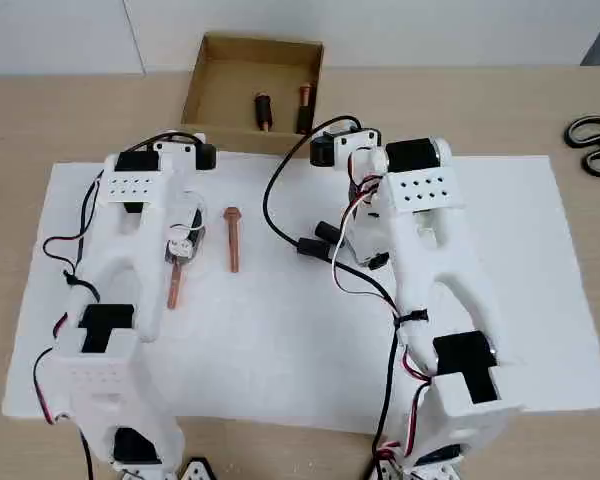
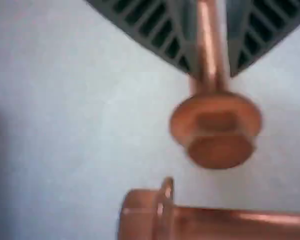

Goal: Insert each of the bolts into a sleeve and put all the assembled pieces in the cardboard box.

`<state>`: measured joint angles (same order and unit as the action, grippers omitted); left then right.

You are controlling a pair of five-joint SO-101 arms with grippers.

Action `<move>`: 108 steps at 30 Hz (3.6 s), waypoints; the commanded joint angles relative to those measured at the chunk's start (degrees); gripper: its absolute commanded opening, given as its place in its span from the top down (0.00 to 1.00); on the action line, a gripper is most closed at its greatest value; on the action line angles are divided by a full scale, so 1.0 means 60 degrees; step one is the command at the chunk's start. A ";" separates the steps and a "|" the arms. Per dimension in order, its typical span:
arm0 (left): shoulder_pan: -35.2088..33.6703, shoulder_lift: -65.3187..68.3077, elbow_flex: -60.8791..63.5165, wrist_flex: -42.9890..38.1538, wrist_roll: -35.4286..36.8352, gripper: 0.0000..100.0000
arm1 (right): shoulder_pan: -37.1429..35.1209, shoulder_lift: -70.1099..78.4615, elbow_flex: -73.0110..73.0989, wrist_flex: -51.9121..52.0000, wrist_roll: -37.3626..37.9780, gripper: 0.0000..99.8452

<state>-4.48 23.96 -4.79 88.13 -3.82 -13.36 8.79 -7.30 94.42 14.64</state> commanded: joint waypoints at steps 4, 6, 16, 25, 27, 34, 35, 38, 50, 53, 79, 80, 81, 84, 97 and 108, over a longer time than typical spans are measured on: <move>0.0000 0.0513 -0.0330 -0.0381 -0.0029 0.99 | 0.0066 -0.0579 -0.0029 -0.0198 0.0117 1.00; 0.0015 0.0542 -0.0330 -0.0366 -0.0029 0.99 | 0.0081 -0.0579 -0.0029 -0.0227 0.0117 1.00; -0.0029 0.0440 -0.0330 -0.0322 -0.0029 0.94 | 0.0081 -0.0579 -0.0029 -0.0242 0.0132 1.00; -0.0029 0.0513 -0.0315 -0.0542 -0.0015 0.94 | 0.0081 -0.0579 -0.0029 -0.0242 0.0132 1.00; -0.0029 0.0513 -0.0300 -0.0601 -0.0015 0.94 | 0.0081 -0.0579 -0.0029 -0.0242 0.0132 1.00; 0.0029 0.0689 -0.0300 -0.0601 -0.0015 0.96 | 0.0081 -0.0579 -0.0029 -0.0242 0.0132 1.00; 0.0029 0.0762 -0.0315 -0.0601 -0.0015 0.98 | 0.0081 -0.0579 -0.0029 -0.0242 0.0132 1.00; 0.0000 0.0821 -0.0330 -0.0557 -0.0015 0.99 | 0.0081 -0.0579 -0.0029 -0.0242 0.0132 1.00; 0.0586 -0.2374 -0.0344 0.0952 -0.0059 1.00 | 0.0081 -0.0652 -0.0073 -0.0242 0.0132 1.00; 0.0835 -0.3575 -0.0344 0.1319 -0.0059 1.00 | 0.0081 -0.0667 -0.0161 -0.0227 0.0132 1.00; 0.0220 -1.2059 0.2234 -0.0381 0.1128 1.00 | 0.0066 -0.8256 0.1509 0.0154 0.0073 1.00; 0.0234 -1.2234 0.2718 -0.0879 0.1377 1.00 | 0.0037 -0.8476 0.1919 0.0037 0.0059 1.00; 0.0249 -1.2410 0.3201 -0.1377 0.1612 1.00 | 0.0037 -0.8652 0.2300 -0.0242 0.0059 1.00; 0.0557 -1.2923 0.4505 -0.2886 0.2374 1.00 | 0.0066 -0.8872 0.3458 -0.1062 0.0059 1.00; 0.1480 -1.3407 0.7114 -0.5714 0.4615 1.00 | -0.0740 -0.8960 0.6652 -0.4330 -0.3619 1.00; 0.1495 -1.3363 0.7128 -0.6564 0.4615 1.00 | -0.2410 -0.9004 0.8571 -0.8051 -0.2491 1.00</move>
<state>3.78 -54.81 38.20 50.51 23.43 -27.25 -43.25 41.49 53.80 -1.27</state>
